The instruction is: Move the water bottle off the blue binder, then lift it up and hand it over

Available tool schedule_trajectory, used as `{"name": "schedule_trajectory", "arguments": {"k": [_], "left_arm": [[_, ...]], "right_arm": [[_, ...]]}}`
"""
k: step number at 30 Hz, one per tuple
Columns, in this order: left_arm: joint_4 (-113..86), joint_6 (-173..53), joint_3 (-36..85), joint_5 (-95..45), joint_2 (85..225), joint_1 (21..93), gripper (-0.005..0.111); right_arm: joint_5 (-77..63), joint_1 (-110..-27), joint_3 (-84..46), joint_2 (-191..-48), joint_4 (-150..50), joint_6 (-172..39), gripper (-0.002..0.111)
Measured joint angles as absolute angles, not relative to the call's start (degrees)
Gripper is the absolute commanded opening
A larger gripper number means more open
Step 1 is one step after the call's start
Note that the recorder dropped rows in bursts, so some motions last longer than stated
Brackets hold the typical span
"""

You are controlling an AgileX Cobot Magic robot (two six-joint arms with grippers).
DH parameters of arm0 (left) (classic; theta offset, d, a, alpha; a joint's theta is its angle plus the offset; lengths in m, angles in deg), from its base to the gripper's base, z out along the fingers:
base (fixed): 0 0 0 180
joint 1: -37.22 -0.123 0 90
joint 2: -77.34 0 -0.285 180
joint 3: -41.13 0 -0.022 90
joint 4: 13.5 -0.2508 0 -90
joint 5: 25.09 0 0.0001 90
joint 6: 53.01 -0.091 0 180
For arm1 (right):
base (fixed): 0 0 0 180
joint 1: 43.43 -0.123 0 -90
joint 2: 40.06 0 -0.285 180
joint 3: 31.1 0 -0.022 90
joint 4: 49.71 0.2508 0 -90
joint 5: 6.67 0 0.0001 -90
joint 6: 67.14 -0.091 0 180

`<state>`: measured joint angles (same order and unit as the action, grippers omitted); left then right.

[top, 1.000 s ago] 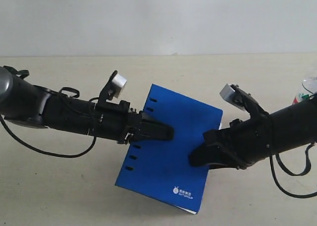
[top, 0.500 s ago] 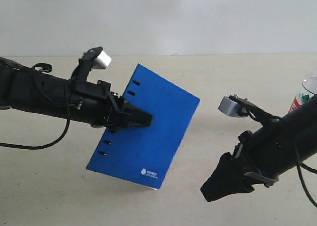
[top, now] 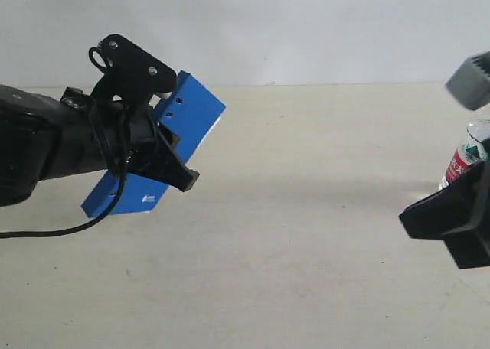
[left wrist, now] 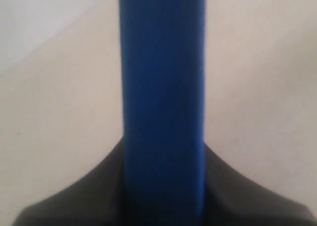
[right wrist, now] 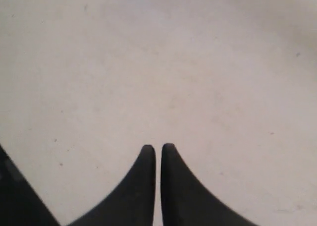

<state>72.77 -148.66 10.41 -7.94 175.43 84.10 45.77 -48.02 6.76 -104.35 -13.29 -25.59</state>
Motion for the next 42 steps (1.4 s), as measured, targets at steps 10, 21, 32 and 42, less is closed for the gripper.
{"name": "schedule_trajectory", "arguments": {"k": [10, 21, 32, 42], "left_arm": [[70.7, -146.78, 10.41, -1.26, 174.81, 87.07, 0.005], [71.21, -128.05, 9.81, 9.48, 167.53, 90.91, 0.005], [39.62, -100.05, 9.78, 13.69, 165.5, 91.87, 0.005], [39.82, -99.48, 10.41, 18.35, 169.06, 91.87, 0.005]], "right_arm": [[45.34, -48.02, 6.76, -94.06, -28.14, -34.19, 0.0], [47.12, -48.02, 6.76, -93.92, -34.79, -43.81, 0.0], [45.32, -48.02, 6.76, -93.92, -34.9, -45.25, 0.0], [46.28, -48.02, 6.76, -93.92, -34.9, -45.34, 0.0]]}}
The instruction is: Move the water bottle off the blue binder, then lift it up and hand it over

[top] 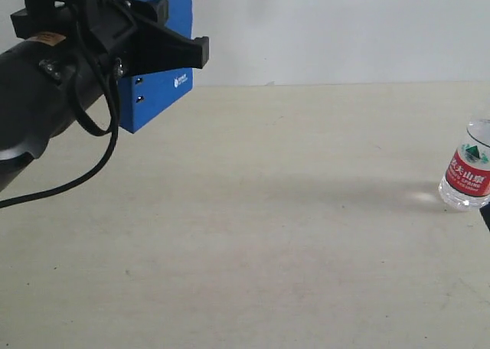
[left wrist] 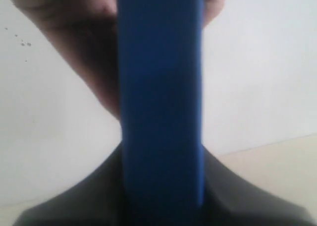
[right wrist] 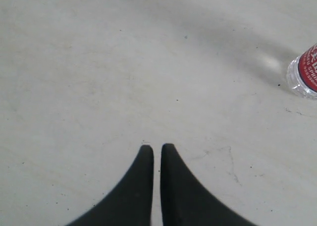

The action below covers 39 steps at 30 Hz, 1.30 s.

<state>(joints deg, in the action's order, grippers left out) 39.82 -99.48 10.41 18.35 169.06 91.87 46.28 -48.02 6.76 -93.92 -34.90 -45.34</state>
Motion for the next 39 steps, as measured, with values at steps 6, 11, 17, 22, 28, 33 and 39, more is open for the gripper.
{"name": "schedule_trajectory", "arguments": {"k": [6, 11, 17, 22, 28, 33, 39], "left_arm": [[39.71, -103.68, 10.5, 17.56, 169.06, 91.87, 0.012], [39.26, -104.27, 10.77, 16.38, 169.06, 91.87, 0.043], [38.89, -105.3, 10.77, 15.01, 169.06, 91.87, 0.075], [39.03, -105.58, 10.77, 14.74, 169.06, 91.87, 0.077], [48.63, -112.9, 10.32, 10.95, 169.06, 91.87, 0.007], [50.37, -136.0, 7.62, 17.5, 172.32, 91.19, 0.005], [56.08, -146.98, 7.48, 6.54, 175.51, 72.97, 0.005]], "right_arm": [[47.61, -48.02, 6.76, -93.92, -34.9, -45.34, 0.0], [47.66, -48.02, 6.76, -93.92, -34.9, -45.34, 0.0], [47.66, -48.02, 6.76, -93.92, -34.9, -45.34, 0.0], [47.66, -48.02, 6.76, -93.92, -34.9, -45.46, 0.0], [47.66, -48.02, 6.76, -93.92, -34.9, -45.57, 0.0], [47.66, -48.02, 6.76, -93.92, -34.9, -45.57, 0.0], [47.66, -48.02, 6.76, -93.92, -34.9, -45.37, 0.0]]}}
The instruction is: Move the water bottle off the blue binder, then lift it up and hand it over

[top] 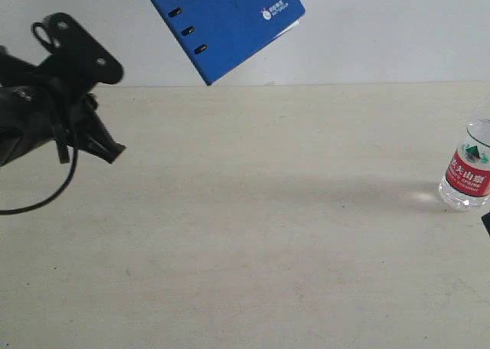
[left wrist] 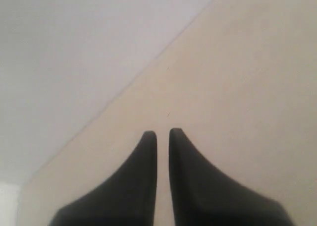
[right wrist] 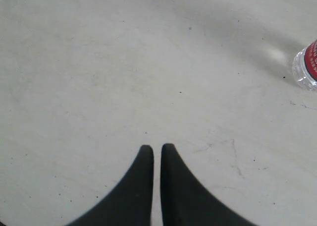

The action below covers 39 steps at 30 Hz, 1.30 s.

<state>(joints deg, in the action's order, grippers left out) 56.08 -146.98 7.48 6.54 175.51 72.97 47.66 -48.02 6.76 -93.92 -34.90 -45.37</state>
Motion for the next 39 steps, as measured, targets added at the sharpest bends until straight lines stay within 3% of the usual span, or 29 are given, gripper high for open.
{"name": "schedule_trajectory", "arguments": {"k": [4, 8, 14, 21, 33, 39], "left_arm": [[60.45, -141.13, 7.48, 3.82, 175.7, 59.54, 0.005], [63.72, -139.8, 7.48, 2.9, 172.28, 52.45, 0.005], [58.63, -138.23, 7.19, 10.87, 159.63, 51.3, 0.005], [58.1, -138.77, 0.97, 10.94, 140.97, 51.3, 0.005], [68.21, -143.34, -14.58, -21.65, 110.06, 51.17, 0.005], [77.13, -137.32, -23.26, -22.86, 104.01, 51.17, 0.005]], "right_arm": [[47.66, -48.02, 6.76, -93.92, -34.9, -43.94, 0.0], [47.66, -48.02, 6.76, -93.92, -34.98, -43.21, 0.0], [47.54, -48.02, 6.76, -93.92, -34.98, -42.52, 0.0], [46.84, -48.02, 6.76, -93.92, -34.84, -41.23, 0.0], [46.84, -48.02, 6.76, -93.92, -32.47, -37.24, 0.0], [46.76, -48.02, 6.76, -93.92, -32.47, -37.24, 0.0]]}}
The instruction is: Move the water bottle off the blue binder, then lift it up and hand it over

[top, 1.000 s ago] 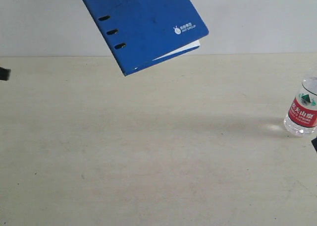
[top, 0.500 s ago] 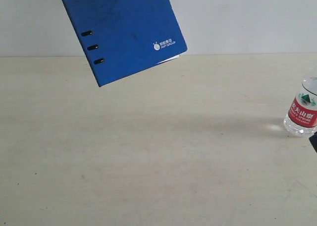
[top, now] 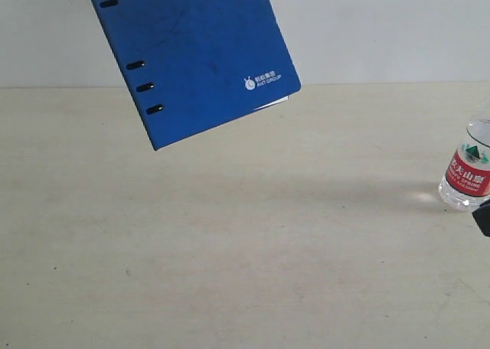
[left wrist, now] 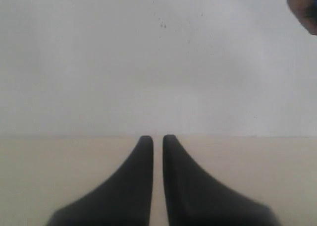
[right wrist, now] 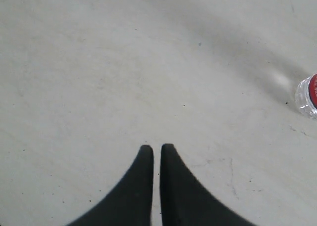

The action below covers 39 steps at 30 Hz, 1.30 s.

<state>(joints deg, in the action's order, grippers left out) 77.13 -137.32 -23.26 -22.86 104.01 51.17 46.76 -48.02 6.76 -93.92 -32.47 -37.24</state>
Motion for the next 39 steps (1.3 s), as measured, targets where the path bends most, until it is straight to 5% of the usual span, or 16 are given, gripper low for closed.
{"name": "schedule_trajectory", "arguments": {"k": [10, 34, 39], "left_arm": [[83.71, -132.67, -35.7, -20.52, 104.0, 51.17, 0.005], [83.81, -132.09, -35.86, -15.77, 104.0, 51.17, 0.005], [83.96, -132.09, -35.96, -16.68, 92.17, 46.29, 0.005]], "right_arm": [[46.62, -48.02, 6.76, -93.92, -29.3, -34.75, 0.0], [46.62, -48.02, 6.76, -93.92, -28.3, -32.99, 0.0], [46.62, -48.02, 6.76, -93.92, -28.18, -32.99, 0.0]]}}
